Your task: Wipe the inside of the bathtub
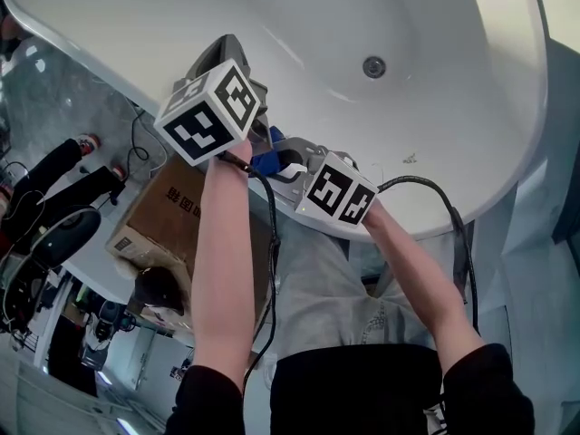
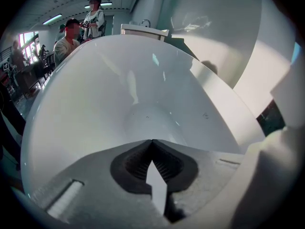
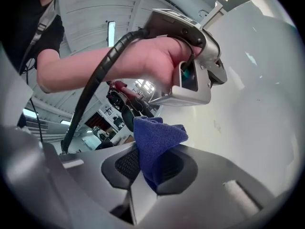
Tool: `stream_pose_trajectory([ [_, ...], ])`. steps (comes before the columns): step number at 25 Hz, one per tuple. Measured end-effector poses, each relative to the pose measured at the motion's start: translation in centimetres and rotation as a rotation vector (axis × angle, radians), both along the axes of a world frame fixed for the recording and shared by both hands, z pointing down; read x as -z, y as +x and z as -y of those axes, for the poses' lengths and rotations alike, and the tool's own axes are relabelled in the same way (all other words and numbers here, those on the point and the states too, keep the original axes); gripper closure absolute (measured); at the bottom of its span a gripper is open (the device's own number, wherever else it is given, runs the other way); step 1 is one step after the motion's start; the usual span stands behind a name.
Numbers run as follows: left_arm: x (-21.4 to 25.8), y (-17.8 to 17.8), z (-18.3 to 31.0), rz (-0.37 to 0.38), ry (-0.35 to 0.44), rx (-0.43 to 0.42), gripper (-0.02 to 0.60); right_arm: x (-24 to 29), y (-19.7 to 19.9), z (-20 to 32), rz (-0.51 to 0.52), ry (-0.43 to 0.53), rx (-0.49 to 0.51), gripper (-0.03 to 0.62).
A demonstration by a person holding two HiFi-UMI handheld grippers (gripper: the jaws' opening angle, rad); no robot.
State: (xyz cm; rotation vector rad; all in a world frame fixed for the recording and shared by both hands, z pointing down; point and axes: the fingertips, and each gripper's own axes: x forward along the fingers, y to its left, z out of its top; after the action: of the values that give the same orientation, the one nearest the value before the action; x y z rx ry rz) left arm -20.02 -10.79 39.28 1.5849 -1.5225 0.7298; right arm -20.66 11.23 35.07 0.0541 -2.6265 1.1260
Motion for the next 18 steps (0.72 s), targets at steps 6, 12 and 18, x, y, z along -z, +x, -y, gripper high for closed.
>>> stream_pose_trajectory([
  [6,0.4,-0.6,-0.2,-0.002,0.007,0.012,0.580,-1.0,0.9,1.1,-0.051,0.041,0.013,0.523],
  [12,0.6,1.1,0.0,-0.006,0.005,-0.003,0.580,-4.6,6.6,3.9,-0.168,0.022,-0.048,0.523],
  [18,-1.2,2.0,0.3,-0.008,-0.013,-0.033,0.580,-9.0,10.4,8.7,-0.248,0.026,-0.137,0.523],
])
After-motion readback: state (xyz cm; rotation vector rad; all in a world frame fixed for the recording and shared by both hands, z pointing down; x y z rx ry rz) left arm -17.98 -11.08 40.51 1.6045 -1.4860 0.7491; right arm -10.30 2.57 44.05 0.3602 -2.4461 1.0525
